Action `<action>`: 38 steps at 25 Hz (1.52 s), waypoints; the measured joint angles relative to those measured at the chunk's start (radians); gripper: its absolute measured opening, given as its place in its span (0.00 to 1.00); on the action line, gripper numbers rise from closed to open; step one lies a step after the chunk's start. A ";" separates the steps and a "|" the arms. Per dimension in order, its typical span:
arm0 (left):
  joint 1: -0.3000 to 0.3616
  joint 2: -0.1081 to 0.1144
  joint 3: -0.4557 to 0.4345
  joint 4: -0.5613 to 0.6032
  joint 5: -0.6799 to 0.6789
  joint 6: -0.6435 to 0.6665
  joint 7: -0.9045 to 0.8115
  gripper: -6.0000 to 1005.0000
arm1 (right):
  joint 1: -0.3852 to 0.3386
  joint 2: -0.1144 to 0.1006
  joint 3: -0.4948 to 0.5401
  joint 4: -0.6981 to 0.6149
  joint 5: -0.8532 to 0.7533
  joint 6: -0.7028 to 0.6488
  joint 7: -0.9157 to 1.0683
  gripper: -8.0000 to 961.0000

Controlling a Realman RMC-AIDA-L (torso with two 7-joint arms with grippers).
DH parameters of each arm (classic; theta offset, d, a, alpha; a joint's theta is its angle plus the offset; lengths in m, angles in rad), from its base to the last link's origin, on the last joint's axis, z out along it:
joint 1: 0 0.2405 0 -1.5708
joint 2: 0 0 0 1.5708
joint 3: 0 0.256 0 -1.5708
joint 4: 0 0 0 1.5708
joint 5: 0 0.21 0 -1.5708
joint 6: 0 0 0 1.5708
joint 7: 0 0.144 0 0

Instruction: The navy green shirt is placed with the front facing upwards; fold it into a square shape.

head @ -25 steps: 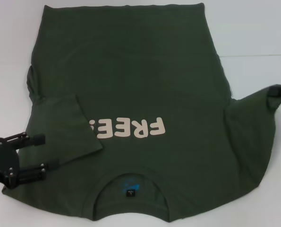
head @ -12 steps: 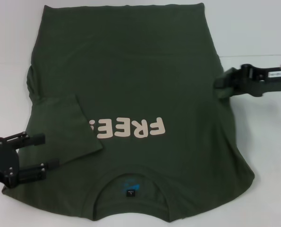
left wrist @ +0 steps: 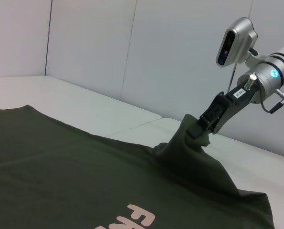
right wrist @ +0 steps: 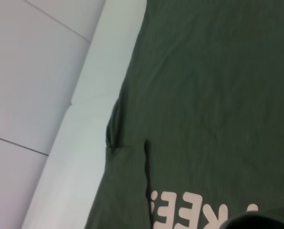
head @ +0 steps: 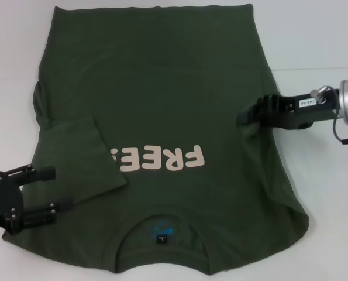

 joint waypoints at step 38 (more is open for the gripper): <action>-0.004 -0.006 0.006 -0.001 0.000 0.000 0.000 0.81 | 0.021 0.071 -0.067 0.014 0.023 0.173 -0.003 0.03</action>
